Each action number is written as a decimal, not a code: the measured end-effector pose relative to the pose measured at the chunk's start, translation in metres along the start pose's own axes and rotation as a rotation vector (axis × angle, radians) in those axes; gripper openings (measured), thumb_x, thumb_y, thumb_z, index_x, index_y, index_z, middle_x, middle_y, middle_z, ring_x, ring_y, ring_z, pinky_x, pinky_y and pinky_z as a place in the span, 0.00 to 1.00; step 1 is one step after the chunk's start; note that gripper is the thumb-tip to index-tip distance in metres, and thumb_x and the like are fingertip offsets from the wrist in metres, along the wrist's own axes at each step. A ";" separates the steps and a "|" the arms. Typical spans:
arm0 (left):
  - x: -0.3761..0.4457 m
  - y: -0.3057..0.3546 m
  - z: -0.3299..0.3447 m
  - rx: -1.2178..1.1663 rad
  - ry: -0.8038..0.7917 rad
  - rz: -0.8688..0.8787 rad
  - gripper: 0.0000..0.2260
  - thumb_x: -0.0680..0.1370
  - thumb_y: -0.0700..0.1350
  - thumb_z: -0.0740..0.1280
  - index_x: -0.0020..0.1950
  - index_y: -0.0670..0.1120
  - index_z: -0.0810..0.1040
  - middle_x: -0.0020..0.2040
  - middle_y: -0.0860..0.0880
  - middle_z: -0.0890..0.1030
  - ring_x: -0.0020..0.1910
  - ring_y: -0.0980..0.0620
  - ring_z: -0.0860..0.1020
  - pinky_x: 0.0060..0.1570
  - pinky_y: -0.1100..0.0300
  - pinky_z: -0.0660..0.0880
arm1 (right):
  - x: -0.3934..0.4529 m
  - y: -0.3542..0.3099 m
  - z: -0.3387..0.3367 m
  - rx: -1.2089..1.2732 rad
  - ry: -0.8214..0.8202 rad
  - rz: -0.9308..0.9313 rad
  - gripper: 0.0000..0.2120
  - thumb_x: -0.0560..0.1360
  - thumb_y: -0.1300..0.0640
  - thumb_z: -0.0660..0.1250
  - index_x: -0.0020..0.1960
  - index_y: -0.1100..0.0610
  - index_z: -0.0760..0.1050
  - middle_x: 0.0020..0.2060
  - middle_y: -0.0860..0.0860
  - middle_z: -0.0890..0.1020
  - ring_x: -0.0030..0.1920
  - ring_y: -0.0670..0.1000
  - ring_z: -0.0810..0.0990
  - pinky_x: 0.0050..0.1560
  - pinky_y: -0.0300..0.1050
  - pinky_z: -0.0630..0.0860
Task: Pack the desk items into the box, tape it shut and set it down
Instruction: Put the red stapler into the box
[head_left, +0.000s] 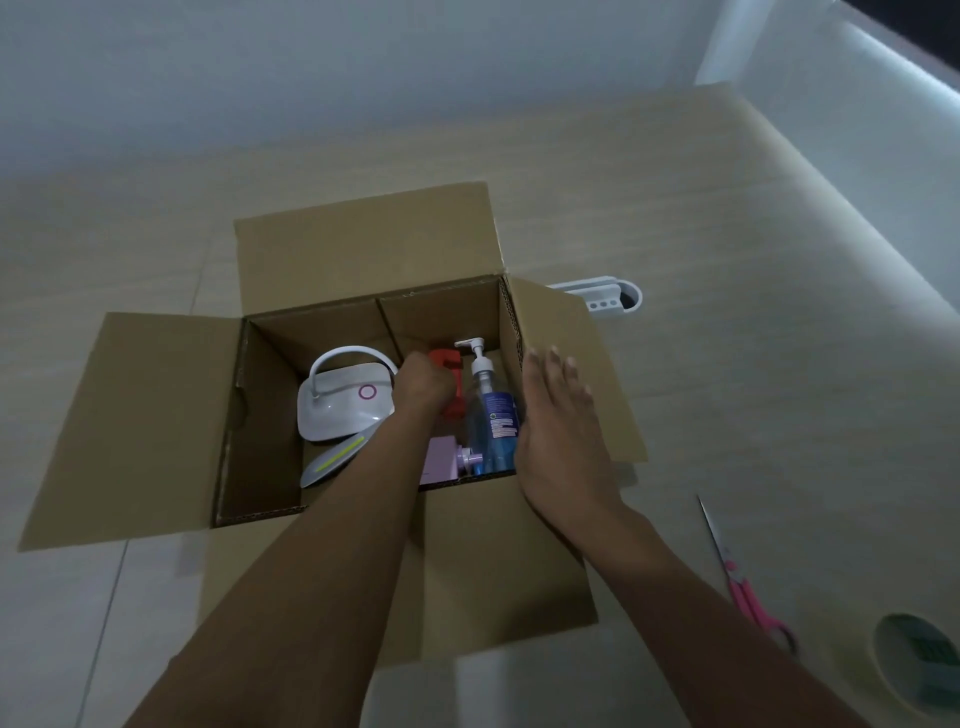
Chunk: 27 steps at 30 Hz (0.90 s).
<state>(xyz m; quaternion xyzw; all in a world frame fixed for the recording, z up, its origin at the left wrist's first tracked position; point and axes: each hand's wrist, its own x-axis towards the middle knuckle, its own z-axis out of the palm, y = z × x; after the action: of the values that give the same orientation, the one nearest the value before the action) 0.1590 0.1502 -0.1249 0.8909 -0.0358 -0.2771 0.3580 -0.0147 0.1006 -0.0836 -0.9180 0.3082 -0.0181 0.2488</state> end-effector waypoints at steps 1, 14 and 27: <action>0.001 -0.001 0.001 -0.007 -0.004 0.003 0.06 0.74 0.37 0.67 0.50 0.37 0.80 0.50 0.35 0.83 0.51 0.37 0.82 0.53 0.45 0.80 | 0.000 0.000 0.001 0.001 -0.001 0.003 0.38 0.82 0.57 0.59 0.80 0.53 0.35 0.81 0.54 0.39 0.80 0.55 0.37 0.77 0.51 0.38; -0.043 0.025 -0.028 -0.140 -0.075 0.096 0.12 0.79 0.41 0.62 0.60 0.40 0.79 0.52 0.40 0.81 0.51 0.41 0.79 0.48 0.52 0.75 | -0.003 0.005 -0.005 0.004 0.043 -0.039 0.30 0.85 0.53 0.51 0.81 0.55 0.40 0.81 0.56 0.43 0.80 0.56 0.39 0.77 0.52 0.39; -0.194 0.080 -0.010 0.248 0.012 0.669 0.24 0.83 0.51 0.61 0.77 0.44 0.65 0.75 0.46 0.70 0.73 0.45 0.68 0.64 0.58 0.67 | -0.100 0.088 -0.084 0.024 0.213 0.113 0.28 0.83 0.54 0.53 0.81 0.53 0.49 0.80 0.57 0.51 0.80 0.60 0.46 0.76 0.62 0.51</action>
<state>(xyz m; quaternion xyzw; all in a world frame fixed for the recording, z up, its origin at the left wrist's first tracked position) 0.0111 0.1475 0.0247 0.8682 -0.3566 -0.1328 0.3184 -0.1599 0.0604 -0.0396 -0.8890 0.3841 -0.1052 0.2262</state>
